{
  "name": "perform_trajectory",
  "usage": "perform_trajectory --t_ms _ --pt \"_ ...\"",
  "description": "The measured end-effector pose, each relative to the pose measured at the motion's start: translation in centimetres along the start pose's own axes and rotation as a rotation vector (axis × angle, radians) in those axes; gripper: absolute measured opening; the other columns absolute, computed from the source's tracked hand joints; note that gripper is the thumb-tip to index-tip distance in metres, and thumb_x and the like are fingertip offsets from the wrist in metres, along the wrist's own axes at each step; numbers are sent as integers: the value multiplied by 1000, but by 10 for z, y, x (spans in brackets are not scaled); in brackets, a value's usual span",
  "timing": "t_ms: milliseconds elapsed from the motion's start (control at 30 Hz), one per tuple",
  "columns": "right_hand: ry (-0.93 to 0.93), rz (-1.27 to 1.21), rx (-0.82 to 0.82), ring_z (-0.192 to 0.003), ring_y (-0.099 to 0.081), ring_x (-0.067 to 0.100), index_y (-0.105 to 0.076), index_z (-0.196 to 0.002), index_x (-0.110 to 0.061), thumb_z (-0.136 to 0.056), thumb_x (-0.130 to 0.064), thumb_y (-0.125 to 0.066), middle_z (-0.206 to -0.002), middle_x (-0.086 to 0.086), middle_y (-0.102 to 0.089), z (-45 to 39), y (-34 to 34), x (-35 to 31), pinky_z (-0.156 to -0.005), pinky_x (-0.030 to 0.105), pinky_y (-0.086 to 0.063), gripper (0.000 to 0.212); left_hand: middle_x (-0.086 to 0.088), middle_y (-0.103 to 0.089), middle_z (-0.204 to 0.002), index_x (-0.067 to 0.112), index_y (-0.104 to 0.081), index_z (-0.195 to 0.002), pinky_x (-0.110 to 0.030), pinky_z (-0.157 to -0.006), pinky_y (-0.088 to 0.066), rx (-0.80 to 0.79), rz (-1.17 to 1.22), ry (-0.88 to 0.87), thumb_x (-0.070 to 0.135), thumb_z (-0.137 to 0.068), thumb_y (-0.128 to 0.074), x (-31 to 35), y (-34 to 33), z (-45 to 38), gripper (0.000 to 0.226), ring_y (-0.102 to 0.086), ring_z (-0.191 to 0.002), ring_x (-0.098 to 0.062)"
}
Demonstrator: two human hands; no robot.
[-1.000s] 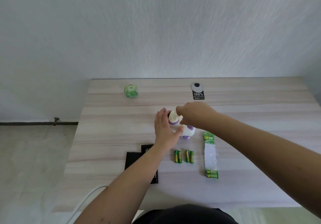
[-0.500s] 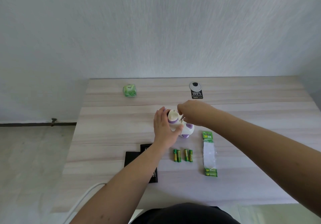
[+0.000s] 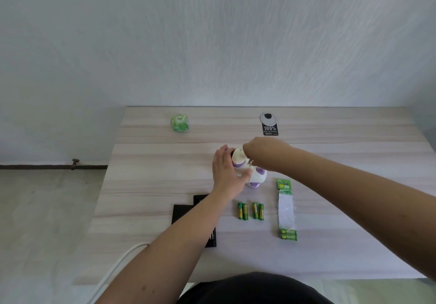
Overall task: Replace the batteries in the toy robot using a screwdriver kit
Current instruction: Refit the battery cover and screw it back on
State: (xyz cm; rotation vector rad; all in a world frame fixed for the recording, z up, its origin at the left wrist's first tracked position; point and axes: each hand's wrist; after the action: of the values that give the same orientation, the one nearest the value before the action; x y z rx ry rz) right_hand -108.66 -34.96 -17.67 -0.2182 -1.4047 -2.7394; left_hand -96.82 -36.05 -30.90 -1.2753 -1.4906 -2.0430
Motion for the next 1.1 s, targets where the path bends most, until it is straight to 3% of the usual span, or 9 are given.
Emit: perform_trajectory --t_ms 133,267,400,467,600,700,800,900,1100 --pt "-70 24 73 -57 -50 20 -50 -66 -11 -82 -12 -68 -78 6 -56 -1 -5 -1 -48 24 -36 24 -3 -25 -153 12 -38 -139 -37 -119 -15 -1 0 2 33 -76 -76 1 -1 0 77 -14 -145 -22" --pt "-116 -60 150 -76 -58 26 -58 -82 -7 -97 -31 -48 -86 5 -61 0 -6 0 -60 29 -41 30 -5 -27 -152 9 -40 -138 -39 -119 -18 5 -2 -16 32 -74 -77 -4 0 2 77 -17 -144 -24" --pt "-14 -84 43 -86 -64 24 -65 -101 -10 -86 -19 -64 -98 6 -68 -2 -7 4 -60 28 -44 17 -4 -27 -152 9 -39 -139 -39 -119 -18 1 -9 -12 33 -75 -76 -2 0 1 78 -17 -144 -23" --pt "-30 -48 43 -74 -61 23 -64 -84 -12 -81 -13 -69 -88 3 -64 -1 -6 2 -51 25 -40 6 -4 -27 -152 9 -39 -139 -39 -119 -17 -2 -8 -9 33 -75 -76 -1 0 2 78 -17 -144 -23" --pt "-112 -134 132 -61 -56 24 -43 -56 -13 -94 -25 -50 -60 4 -49 7 -4 0 -62 29 -51 41 -3 -28 -151 10 -40 -138 -39 -118 -19 -3 1 -20 33 -74 -76 -5 1 4 77 -18 -143 -22" --pt "-97 -138 114 -66 -57 24 -51 -64 -9 -99 -33 -44 -63 3 -50 8 -4 2 -65 30 -50 43 -3 -26 -151 10 -39 -138 -38 -118 -19 -9 4 -26 32 -75 -76 -6 2 4 77 -18 -143 -21" --pt "11 -91 52 -81 -62 24 -66 -89 -7 -89 -20 -56 -84 4 -67 3 -7 2 -59 28 -44 16 -3 -25 -152 9 -37 -140 -38 -119 -18 -20 -4 -20 33 -76 -76 -4 2 3 79 -16 -144 -20" --pt "-27 -81 52 -67 -56 24 -59 -68 -10 -82 -8 -58 -66 1 -60 1 -7 3 -47 24 -35 14 -2 -25 -152 9 -37 -140 -37 -119 -18 -11 2 -21 33 -76 -76 -3 2 3 79 -16 -144 -19" --pt "-99 -158 100 -59 -57 21 -48 -57 -14 -96 -28 -48 -53 0 -53 0 -2 -2 -58 26 -47 41 -2 -29 -150 15 -39 -139 -40 -118 -20 14 10 -51 32 -74 -75 -5 2 3 77 -20 -142 -19"
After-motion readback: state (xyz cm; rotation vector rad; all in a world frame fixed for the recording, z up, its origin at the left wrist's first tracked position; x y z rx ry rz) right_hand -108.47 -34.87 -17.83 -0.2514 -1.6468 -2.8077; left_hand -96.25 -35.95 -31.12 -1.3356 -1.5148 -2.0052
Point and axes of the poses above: each hand's wrist, its own z-axis away from the middle knuckle, its own y-axis out of the back of the hand, x = y × z
